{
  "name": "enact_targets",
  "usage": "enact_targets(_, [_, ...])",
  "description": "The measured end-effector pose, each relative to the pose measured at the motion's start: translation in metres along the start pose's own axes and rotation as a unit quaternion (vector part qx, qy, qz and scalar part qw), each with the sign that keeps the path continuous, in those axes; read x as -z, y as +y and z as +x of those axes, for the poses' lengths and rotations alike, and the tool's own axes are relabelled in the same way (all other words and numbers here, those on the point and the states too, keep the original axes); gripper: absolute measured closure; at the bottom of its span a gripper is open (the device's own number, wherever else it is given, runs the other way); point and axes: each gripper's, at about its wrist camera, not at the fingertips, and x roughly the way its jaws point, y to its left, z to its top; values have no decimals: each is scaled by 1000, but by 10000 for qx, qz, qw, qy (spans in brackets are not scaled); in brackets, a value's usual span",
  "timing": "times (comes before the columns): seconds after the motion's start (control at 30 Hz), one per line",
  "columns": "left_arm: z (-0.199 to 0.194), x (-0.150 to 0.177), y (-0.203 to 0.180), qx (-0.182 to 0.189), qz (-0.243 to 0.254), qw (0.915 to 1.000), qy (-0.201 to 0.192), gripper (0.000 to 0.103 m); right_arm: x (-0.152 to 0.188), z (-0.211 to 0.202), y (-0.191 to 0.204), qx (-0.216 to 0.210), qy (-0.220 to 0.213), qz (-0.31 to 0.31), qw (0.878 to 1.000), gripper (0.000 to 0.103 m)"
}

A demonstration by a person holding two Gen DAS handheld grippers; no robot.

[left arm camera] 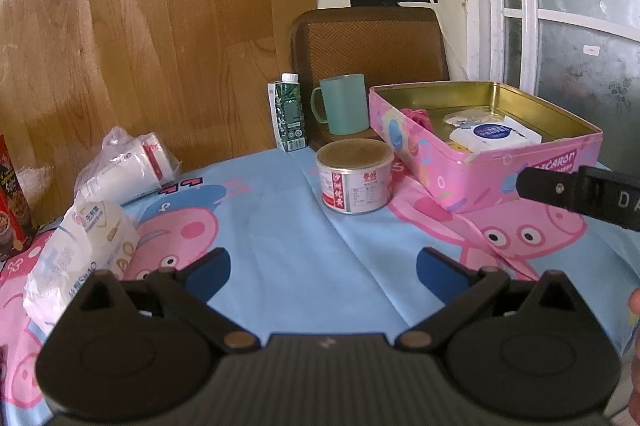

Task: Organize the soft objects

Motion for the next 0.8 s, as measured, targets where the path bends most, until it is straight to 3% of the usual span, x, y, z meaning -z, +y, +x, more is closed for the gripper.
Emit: enact_targets(0.8, [14, 3, -3, 96, 42, 9982, 586, 0, 3, 1, 0, 20, 33, 27, 10000, 12])
